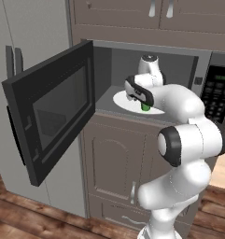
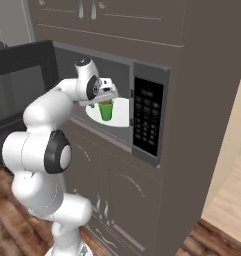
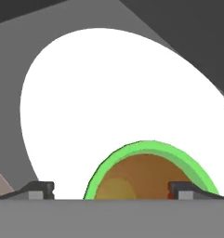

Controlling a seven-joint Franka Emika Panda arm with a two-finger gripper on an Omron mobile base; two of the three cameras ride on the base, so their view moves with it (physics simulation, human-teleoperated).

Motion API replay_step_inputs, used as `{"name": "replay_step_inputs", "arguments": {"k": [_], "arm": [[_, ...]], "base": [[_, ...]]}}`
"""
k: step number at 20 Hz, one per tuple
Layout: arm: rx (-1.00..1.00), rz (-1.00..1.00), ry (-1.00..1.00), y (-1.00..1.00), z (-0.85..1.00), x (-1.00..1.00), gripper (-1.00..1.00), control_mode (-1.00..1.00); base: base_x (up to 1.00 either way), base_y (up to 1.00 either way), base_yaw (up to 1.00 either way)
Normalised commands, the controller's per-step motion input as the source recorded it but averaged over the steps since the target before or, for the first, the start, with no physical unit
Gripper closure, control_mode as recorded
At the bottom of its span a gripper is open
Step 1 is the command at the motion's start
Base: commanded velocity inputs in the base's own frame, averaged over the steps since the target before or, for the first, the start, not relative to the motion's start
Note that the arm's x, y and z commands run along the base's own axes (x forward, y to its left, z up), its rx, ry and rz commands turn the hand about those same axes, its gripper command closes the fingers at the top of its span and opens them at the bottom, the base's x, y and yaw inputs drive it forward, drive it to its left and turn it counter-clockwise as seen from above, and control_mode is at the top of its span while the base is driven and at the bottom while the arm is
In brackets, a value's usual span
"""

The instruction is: Place the microwavable item in the microwave. Then, close the microwave door and press the start button.

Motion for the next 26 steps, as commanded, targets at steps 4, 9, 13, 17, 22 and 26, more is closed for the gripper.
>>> {"name": "replay_step_inputs", "arguments": {"k": [4, 9, 13, 17, 22, 26], "arm": [[0.0, 0.0, -0.15, 0.0, 0.04, -0.38, -1.0, -1.0], [-0.01, 0.0, -0.15, 0.06, 0.09, -0.48, -1.0, -1.0], [-0.05, 0.0, -0.11, 0.45, 0.34, -0.54, -1.0, -1.0], [-0.13, 0.0, -0.05, 0.79, 0.58, -0.39, -1.0, -1.0], [-0.2, 0.0, -0.14, 0.61, 0.57, -0.53, -1.0, -1.0], [-0.2, 0.0, -0.16, 0.44, 0.18, -0.94, -1.0, -1.0]], "base": [[0.0, 0.0, 0.0], [0.0, 0.0, 0.0], [0.0, 0.0, 0.0], [0.0, 0.0, 0.0], [0.0, 0.0, 0.0], [0.0, 0.0, 0.0]]}}
